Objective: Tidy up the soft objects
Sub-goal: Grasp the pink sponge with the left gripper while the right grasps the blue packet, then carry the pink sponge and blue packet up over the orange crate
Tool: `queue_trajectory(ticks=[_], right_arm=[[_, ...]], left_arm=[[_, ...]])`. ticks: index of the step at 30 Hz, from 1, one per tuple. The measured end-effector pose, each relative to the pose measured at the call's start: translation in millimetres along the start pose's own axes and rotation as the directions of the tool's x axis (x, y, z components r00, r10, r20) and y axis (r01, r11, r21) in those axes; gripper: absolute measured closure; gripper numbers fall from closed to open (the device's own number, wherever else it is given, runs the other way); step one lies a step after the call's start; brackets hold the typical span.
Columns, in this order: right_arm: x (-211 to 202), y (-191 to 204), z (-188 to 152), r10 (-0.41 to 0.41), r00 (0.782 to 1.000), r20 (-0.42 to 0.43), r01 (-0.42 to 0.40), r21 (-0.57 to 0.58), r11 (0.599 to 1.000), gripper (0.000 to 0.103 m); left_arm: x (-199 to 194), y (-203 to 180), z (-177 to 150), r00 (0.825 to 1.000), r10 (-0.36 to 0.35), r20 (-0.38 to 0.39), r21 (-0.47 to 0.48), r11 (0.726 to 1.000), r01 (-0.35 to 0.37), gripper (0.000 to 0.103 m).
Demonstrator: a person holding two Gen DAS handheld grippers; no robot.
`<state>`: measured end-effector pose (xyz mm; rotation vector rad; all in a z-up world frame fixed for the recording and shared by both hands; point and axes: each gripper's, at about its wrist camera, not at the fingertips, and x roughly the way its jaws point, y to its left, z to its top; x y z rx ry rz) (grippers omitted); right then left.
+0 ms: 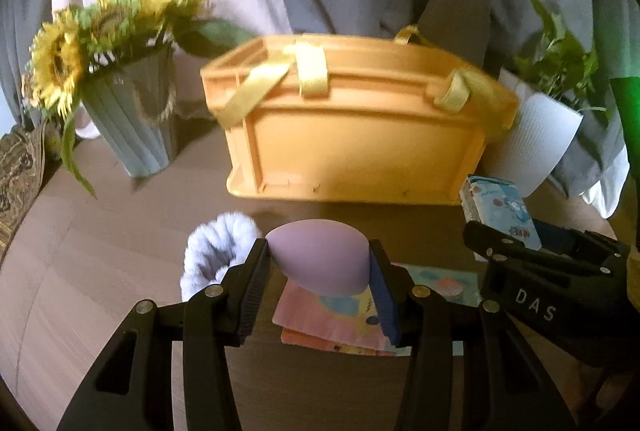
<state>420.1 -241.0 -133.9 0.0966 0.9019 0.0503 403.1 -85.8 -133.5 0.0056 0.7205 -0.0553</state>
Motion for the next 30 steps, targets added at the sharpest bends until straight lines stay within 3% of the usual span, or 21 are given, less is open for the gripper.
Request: queue_trajectory(ticks=[15,30], right_arm=[[-67.0,5.5,21.5,0.019,0.985,0.173,-0.017,-0.013,1.0,0.042],[-118.4,13.8,48.7,0.04,0.944,0.327,-0.036,-0.016,0.999,0.042]], left_arm=[[-54.4,-2.1,34.9,0.986,0.013,0.164,-0.004,1.0,-0.013,0.055],[-96.2,-0.9,70.7,0.958,0.016,0.288,0.007,1.0,-0.019,0.055]])
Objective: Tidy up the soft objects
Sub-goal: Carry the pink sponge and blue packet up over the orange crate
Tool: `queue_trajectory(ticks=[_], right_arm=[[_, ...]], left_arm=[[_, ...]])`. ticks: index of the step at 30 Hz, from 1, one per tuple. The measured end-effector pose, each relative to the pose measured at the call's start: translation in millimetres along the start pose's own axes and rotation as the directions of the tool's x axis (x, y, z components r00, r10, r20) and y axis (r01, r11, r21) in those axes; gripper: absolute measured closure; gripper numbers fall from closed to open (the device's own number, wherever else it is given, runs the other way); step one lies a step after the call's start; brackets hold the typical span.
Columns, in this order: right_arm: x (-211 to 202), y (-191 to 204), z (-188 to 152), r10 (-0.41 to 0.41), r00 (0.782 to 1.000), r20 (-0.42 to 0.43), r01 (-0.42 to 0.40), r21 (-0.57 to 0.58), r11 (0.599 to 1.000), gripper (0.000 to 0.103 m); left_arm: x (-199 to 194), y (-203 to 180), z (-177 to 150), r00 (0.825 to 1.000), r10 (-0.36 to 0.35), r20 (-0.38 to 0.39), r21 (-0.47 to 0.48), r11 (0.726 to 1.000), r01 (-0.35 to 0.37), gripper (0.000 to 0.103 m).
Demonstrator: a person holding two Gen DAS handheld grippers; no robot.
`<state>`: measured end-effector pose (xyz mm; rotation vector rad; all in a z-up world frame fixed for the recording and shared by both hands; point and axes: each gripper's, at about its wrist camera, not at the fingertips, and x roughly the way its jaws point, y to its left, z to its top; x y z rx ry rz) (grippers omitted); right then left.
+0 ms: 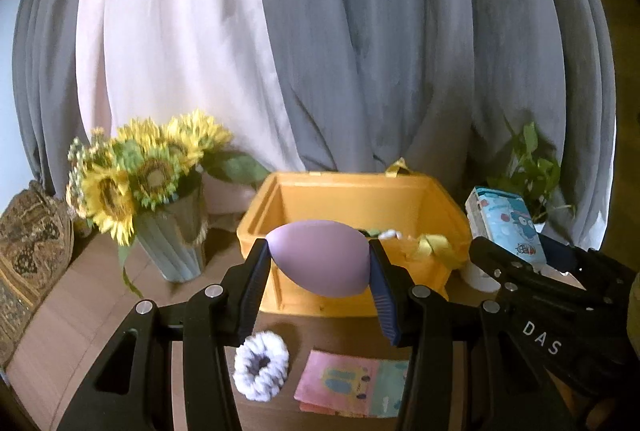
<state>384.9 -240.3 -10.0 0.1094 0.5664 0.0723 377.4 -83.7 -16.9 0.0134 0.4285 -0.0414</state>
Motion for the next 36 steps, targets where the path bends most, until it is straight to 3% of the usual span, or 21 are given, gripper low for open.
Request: queue_trajectory(ticks=[22,27,36], right_arm=[[32.3,9.8,62.8,0.018,0.996,0.087,-0.019,0.01,1.0,0.042],[49.4,11.4,74.8,0.015,0.996,0.087,-0.015,0.0,1.0,0.044],[101.2,3.1,83.4,0.017,1.0,0.014,-0.017,0.024,1.0,0.051]], left_arm=[[45.8,15.7,60.9,0.996,-0.032,0.078,0.019,0.999,0.031,0.055],[66.9,15.6,70.6,0.997,-0.042,0.058,0.016,0.999,0.041,0.055],[118.3,9.4,73.2,0.999,-0.046,-0.018,0.044,0.998,0.047,0.055]])
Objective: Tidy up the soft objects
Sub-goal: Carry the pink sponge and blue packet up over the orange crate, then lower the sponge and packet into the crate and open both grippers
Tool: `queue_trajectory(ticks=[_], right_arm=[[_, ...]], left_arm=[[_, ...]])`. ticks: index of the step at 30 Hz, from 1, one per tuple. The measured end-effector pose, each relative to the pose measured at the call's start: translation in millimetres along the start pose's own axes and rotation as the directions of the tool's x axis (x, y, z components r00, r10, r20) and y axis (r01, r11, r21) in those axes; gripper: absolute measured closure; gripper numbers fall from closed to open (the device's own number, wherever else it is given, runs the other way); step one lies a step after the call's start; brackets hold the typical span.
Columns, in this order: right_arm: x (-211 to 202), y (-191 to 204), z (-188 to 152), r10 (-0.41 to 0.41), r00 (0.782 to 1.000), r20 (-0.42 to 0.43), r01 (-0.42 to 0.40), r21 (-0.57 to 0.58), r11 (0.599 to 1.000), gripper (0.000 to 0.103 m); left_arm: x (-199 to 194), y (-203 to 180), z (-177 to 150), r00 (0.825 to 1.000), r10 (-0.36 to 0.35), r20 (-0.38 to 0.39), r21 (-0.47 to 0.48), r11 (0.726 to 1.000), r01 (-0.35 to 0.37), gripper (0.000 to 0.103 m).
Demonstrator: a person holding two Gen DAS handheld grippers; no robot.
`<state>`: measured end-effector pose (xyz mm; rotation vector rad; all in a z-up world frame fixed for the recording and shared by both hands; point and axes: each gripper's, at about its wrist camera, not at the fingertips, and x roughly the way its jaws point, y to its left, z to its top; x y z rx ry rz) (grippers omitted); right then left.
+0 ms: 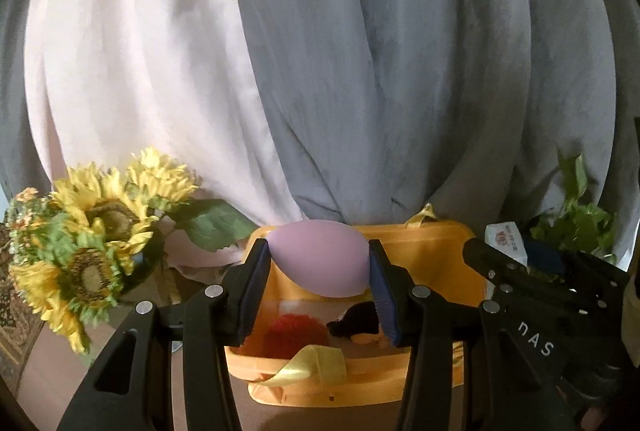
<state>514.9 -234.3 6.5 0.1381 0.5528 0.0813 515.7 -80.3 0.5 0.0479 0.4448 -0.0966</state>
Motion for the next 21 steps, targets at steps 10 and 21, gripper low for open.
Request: queue_trajectory(ticks=[10,21], right_arm=[[47.5,-5.4,4.9,-0.017,0.998,-0.064,0.016,-0.008,1.0,0.051],[80.5,-3.1,7.8,-0.025,0.993,-0.117,0.02,-0.043,0.999,0.051]], left_arm=[[52.9,6.1,-2.5,0.995,-0.03,-0.099,-0.014,0.999,0.028,0.055],[91.2,2.3,-6.8,0.982,-0.027,-0.188,0.026,0.999,0.032,0.055]])
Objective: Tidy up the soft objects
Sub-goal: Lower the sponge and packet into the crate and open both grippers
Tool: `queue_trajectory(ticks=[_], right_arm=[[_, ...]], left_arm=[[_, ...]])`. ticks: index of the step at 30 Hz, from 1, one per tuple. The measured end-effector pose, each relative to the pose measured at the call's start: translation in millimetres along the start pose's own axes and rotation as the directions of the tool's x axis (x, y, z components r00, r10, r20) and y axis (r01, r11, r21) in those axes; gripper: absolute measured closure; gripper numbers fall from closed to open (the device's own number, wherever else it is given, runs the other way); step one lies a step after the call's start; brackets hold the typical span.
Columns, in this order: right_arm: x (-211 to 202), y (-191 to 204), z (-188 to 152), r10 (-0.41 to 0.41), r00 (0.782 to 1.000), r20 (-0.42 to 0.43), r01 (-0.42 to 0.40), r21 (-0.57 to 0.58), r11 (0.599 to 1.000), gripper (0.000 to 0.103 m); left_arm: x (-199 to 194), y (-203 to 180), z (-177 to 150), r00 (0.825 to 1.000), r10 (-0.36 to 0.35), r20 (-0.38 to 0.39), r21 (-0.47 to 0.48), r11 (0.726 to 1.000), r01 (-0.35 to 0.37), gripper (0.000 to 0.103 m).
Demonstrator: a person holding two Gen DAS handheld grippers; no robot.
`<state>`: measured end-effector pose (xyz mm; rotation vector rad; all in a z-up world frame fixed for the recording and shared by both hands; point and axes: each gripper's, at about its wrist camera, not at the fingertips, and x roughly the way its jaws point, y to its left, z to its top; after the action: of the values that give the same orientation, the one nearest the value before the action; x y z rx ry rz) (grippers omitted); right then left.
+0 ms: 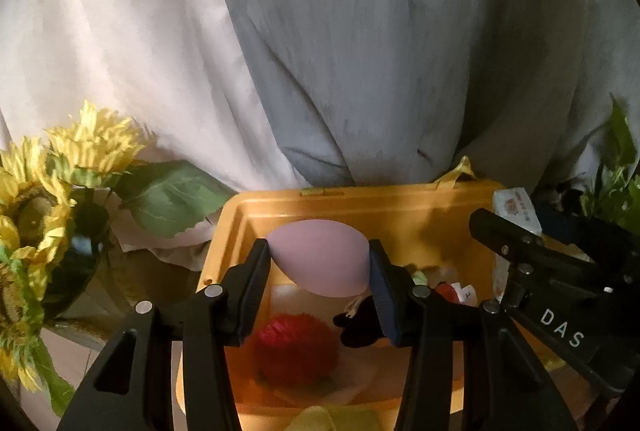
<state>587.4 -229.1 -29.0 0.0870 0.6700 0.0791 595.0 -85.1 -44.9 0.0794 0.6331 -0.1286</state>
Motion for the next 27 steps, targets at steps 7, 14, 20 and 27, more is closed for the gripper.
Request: queue_trajectory(ticks=[7,14,20,27], right_arm=[[20.7,-2.4,0.1,0.003,0.997,-0.073,-0.004,-0.01,1.0,0.05],[30.1,-6.0,-2.3,-0.004,0.993,-0.115,0.004,-0.003,1.0,0.044],[22.4,-6.3,0.7,-0.016,0.995,-0.094,0.015,-0.012,1.0,0.04],[-0.5,-7.9,1.6,-0.013,0.998,-0.058,0.014,0.007,1.0,0.04]], left_arm=[[16.7,-2.1,-2.7,0.999,-0.005,-0.051,0.014,1.0,0.006,0.054],[21.9,-1.1,-7.3,0.998,-0.007,-0.07,0.009,1.0,0.008,0.049],[12.3,1.8,-8.1,0.998,-0.003,-0.057,0.001,1.0,0.003,0.045],[-21.4,5.1,-5.4,1.0,-0.009,-0.002,0.009,1.0,0.009,0.043]])
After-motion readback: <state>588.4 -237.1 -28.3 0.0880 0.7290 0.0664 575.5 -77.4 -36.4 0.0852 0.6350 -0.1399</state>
